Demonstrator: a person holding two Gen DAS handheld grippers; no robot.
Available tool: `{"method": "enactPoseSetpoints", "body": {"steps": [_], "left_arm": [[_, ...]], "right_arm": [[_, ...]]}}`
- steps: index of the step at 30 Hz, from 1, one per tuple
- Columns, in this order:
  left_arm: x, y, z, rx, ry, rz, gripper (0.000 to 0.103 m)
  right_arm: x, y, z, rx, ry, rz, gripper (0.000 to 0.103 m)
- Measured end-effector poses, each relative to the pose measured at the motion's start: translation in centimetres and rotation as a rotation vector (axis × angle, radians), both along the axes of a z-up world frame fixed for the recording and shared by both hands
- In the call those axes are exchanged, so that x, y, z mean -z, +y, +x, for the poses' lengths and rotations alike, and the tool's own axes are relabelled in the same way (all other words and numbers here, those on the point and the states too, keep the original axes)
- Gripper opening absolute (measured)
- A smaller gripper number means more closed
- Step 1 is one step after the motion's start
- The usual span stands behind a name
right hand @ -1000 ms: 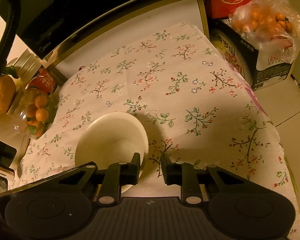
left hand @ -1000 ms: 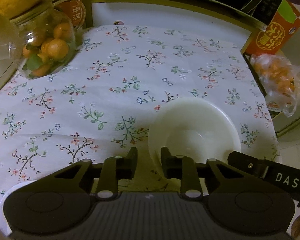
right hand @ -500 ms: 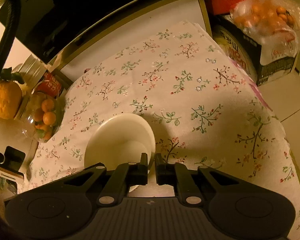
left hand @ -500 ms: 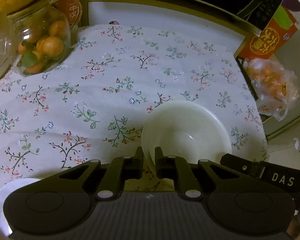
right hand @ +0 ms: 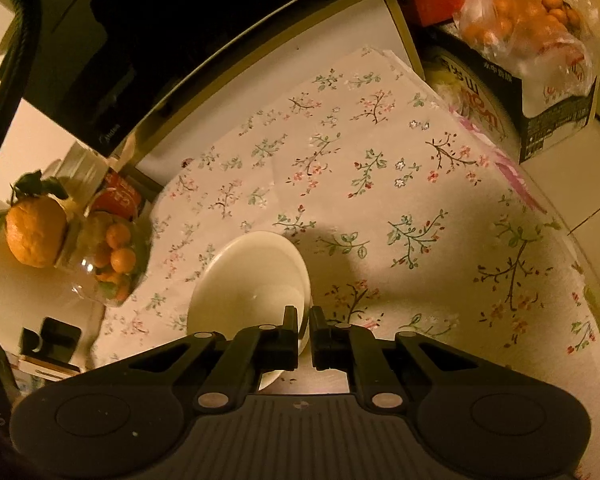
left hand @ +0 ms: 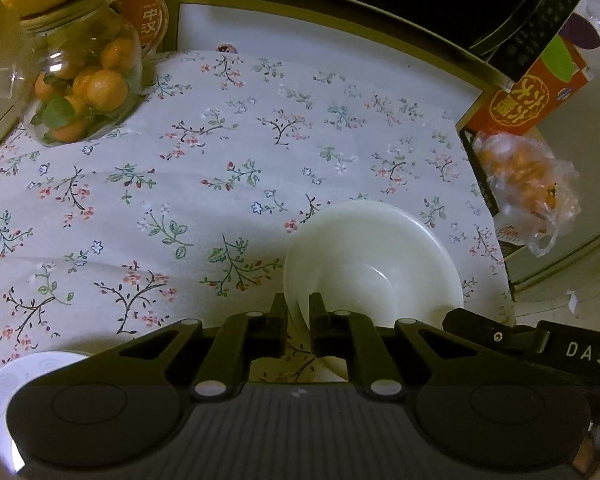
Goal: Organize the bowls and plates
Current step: 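Lift the cream bowl and carry it toward the plate stack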
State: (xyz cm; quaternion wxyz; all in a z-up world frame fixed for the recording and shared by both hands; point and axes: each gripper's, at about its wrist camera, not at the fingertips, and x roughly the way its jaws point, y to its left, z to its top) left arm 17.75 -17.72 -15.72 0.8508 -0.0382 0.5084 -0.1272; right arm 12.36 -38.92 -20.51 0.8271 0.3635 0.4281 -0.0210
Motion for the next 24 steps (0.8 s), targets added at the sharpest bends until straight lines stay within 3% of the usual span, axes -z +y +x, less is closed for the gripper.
{"method": "enactPoseSetpoints", "body": {"steps": [3, 24], "left_arm": [[-0.2, 0.0, -0.1, 0.008, -0.002, -0.007, 0.009], [-2.5, -0.2, -2.0, 0.059, -0.042, -0.039, 0.009]], "right_arm": [[0.0, -0.4, -0.2, 0.009, -0.007, 0.040, 0.006], [-1.3, -1.2, -1.6, 0.022, -0.031, 0.052, 0.008]]}}
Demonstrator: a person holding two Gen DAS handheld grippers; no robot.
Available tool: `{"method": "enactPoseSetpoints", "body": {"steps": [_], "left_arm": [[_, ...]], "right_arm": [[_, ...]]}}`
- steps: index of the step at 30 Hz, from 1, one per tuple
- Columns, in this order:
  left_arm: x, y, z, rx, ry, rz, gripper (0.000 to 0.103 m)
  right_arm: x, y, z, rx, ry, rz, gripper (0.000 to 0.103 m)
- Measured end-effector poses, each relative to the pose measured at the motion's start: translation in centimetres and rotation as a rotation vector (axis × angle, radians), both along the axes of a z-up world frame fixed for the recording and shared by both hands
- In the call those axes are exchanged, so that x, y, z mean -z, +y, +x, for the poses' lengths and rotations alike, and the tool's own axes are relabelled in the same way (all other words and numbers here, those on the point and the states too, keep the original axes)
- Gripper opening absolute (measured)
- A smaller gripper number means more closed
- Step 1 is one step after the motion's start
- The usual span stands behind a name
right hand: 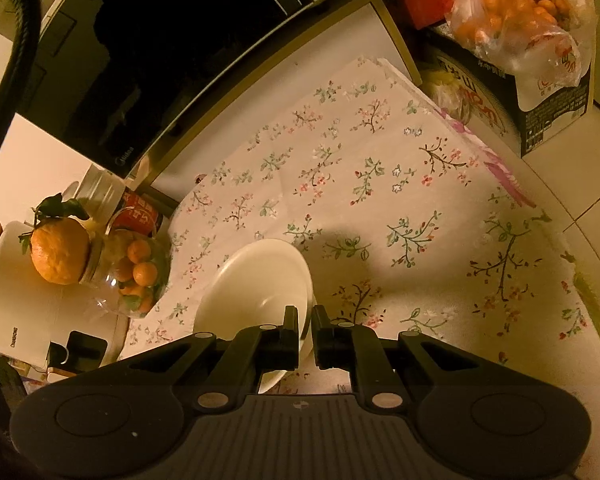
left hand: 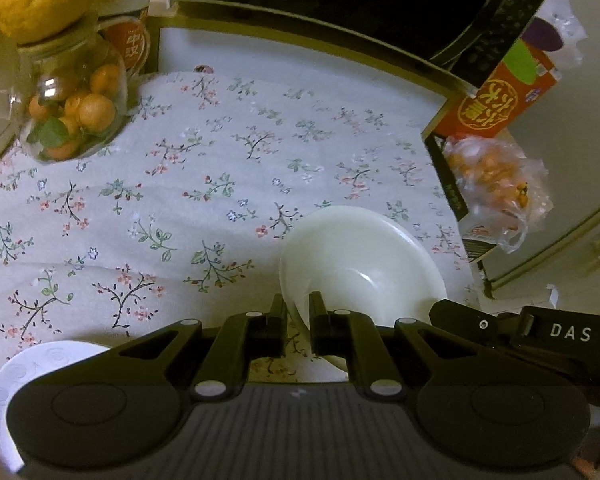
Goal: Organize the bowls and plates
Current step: 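Lift the cream bowl and carry it toward the plate stack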
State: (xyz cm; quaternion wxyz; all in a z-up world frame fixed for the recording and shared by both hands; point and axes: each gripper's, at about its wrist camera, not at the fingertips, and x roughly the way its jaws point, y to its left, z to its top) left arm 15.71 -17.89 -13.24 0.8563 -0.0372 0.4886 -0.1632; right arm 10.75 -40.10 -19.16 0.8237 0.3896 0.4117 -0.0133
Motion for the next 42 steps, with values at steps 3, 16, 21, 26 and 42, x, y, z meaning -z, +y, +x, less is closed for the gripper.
{"method": "enactPoseSetpoints", "body": {"steps": [3, 16, 21, 26, 42], "left_arm": [[-0.6, -0.3, -0.8, 0.015, -0.020, 0.006, 0.009], [-2.7, -1.0, -4.9, 0.071, -0.087, 0.031, 0.009], [-3.4, -0.9, -6.8, 0.095, -0.105, 0.026, 0.009], [-3.7, -0.9, -8.3, 0.103, -0.115, 0.025, 0.009], [-2.8, 1.0, -10.9, 0.106, -0.041, 0.011, 0.009]], "right_arm": [[-0.4, -0.2, -0.5, -0.001, -0.007, 0.001, 0.008], [-2.5, 0.2, -4.9, -0.030, -0.051, -0.067, 0.008], [-3.3, 0.1, -6.6, -0.044, -0.067, -0.085, 0.008], [-3.5, 0.3, -7.5, -0.066, -0.063, -0.123, 0.008], [-3.3, 1.5, -10.8, -0.140, -0.038, -0.124, 0.009]]}}
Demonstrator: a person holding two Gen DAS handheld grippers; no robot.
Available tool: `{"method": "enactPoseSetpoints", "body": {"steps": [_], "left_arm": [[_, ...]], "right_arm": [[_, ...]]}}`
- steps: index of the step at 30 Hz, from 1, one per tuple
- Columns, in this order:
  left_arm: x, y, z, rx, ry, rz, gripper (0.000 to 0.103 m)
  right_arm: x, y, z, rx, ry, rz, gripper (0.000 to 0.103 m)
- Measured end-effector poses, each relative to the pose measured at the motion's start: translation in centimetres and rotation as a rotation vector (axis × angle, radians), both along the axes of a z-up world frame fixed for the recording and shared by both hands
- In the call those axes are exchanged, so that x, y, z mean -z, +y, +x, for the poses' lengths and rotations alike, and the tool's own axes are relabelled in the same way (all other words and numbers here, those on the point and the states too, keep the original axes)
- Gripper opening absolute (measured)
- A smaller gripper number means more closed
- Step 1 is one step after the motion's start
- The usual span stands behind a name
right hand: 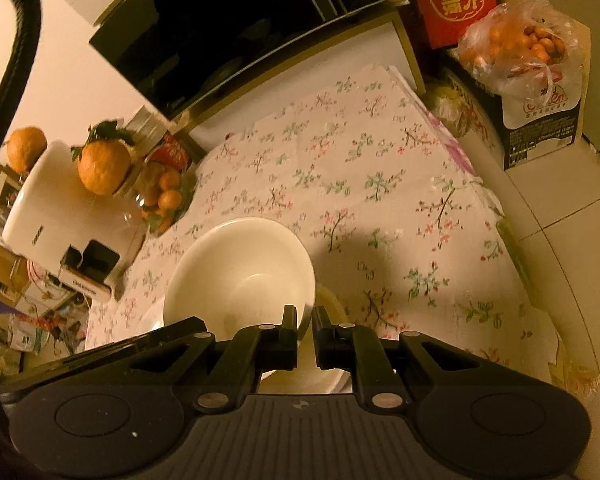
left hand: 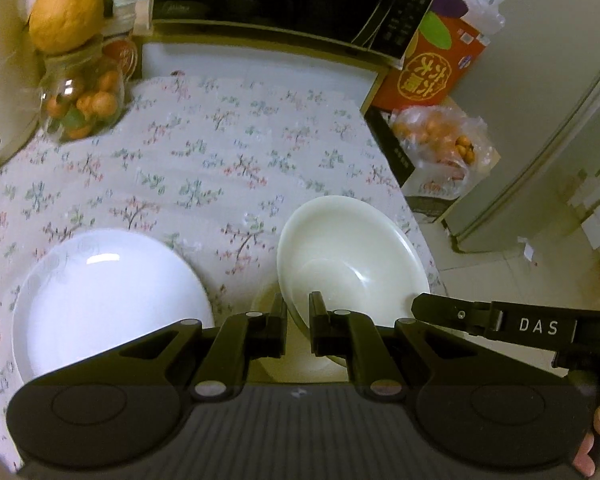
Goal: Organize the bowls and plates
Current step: 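Lift the cream bowl and carry it toward the plate stack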
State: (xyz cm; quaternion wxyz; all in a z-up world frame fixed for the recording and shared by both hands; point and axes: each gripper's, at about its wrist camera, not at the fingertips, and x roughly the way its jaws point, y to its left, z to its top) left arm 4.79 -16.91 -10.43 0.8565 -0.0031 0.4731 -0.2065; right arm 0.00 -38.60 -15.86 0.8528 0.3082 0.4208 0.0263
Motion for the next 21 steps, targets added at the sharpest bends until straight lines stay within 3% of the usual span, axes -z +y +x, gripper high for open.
{"method": "enactPoseSetpoints", "body": {"steps": [13, 21], "left_arm": [[1.4, -0.8, -0.8, 0.016, 0.017, 0.081, 0.011], [2.3, -1.4, -1.1, 0.036, -0.002, 0.172, 0.012]], "right_arm": [[0.9, 0.8, -0.1, -0.045, 0.064, -0.058, 0.011], [1.3, 1.4, 0.3, -0.079, 0.096, -0.084, 0.011]]}}
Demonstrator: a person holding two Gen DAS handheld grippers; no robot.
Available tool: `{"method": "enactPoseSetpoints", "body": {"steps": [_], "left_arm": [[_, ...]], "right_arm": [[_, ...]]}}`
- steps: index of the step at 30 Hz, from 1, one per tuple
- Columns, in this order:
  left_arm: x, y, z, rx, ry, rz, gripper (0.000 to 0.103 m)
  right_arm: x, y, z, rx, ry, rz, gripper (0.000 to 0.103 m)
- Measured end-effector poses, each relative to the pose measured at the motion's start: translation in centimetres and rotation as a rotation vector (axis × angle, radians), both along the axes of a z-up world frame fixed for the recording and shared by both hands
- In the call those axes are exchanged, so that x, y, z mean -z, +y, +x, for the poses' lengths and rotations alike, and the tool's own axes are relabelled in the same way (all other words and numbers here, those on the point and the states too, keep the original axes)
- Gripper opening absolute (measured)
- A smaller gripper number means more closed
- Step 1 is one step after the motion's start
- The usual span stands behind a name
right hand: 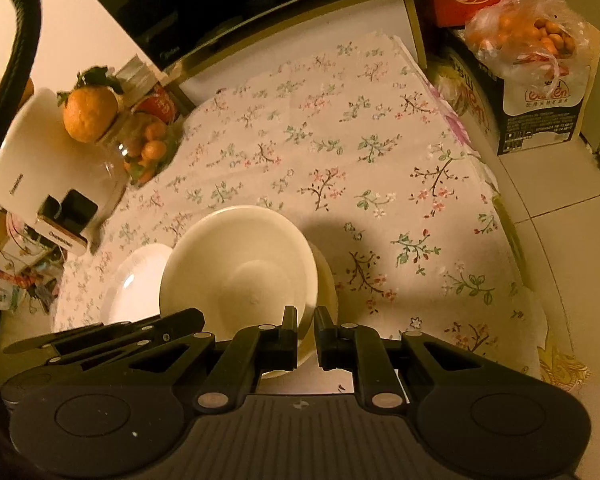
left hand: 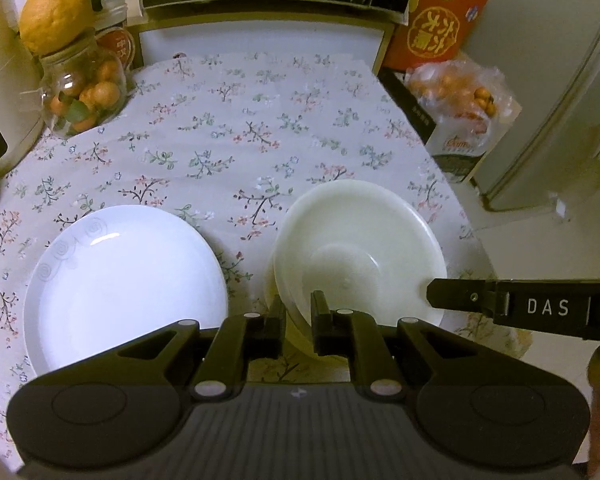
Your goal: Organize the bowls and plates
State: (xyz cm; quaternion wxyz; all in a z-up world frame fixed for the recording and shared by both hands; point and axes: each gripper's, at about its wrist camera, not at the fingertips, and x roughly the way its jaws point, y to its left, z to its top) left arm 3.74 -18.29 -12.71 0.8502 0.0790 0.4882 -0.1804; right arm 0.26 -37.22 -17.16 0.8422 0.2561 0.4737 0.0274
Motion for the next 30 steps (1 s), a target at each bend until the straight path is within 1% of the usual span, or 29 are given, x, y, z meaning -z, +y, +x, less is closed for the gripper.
{"method": "enactPoseSetpoints", "body": {"steps": [3, 10, 15, 17, 19, 23, 28, 30], "left_arm": [[0.5, -0.3, -0.1, 0.006, 0.001, 0.032, 0.012], [1.1, -0.9, -0.3, 0.017, 0.000, 0.061, 0.014], [1.4, -1.1, -0.2, 0.017, -0.006, 0.079, 0.014], [1.3, -1.2, -0.2, 0.020, -0.010, 0.082, 0.015], [1.3, -1.2, -0.2, 0.019, -0.008, 0.085, 0.020], [1.4, -1.4, -0.2, 0.018, -0.008, 0.090, 0.024], [1.5, -1.1, 0.1, 0.001, 0.015, 0.080, 0.025], [1.5, -1.0, 0.1, 0.001, 0.015, 0.076, 0.025]], "right_arm": [[0.3, 0.3, 0.2, -0.016, 0.019, -0.024, 0.011], [0.8, 0.4, 0.5, -0.019, 0.052, -0.059, 0.012], [1.0, 0.6, 0.6, -0.025, 0.062, -0.071, 0.015], [1.0, 0.7, 0.8, -0.029, 0.063, -0.075, 0.016], [1.0, 0.8, 0.8, -0.031, 0.064, -0.082, 0.018], [0.9, 0.8, 0.8, -0.027, 0.063, -0.080, 0.018], [0.8, 0.7, 0.8, -0.020, 0.055, -0.079, 0.019], [0.7, 0.7, 0.8, -0.019, 0.051, -0.079, 0.022]]}}
